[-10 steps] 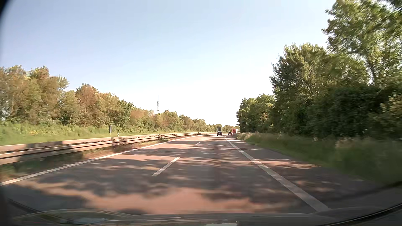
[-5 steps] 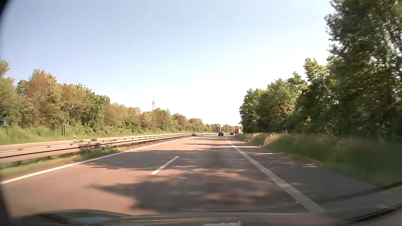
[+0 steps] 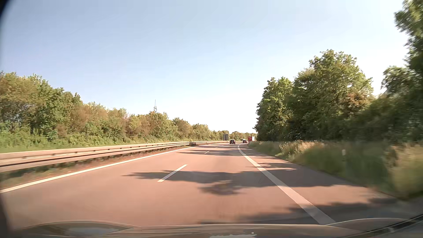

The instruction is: Follow the waypoints while adhering to traffic rules and regulations

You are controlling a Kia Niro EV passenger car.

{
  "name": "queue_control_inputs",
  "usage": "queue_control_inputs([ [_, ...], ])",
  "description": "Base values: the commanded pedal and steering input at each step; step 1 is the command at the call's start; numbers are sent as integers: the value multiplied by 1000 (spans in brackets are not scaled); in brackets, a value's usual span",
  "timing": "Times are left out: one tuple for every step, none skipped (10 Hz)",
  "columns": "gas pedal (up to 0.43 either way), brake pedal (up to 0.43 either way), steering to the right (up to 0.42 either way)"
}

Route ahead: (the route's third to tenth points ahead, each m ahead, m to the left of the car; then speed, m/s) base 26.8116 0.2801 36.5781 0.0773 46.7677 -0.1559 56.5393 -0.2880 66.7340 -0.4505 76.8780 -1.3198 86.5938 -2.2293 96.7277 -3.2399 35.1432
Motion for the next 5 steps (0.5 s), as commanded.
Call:
queue_control_inputs([
  [331, 12, 5],
  [339, 12, 5],
  [358, 12, 5],
  [358, 12, 5],
  [358, 18, 5],
])
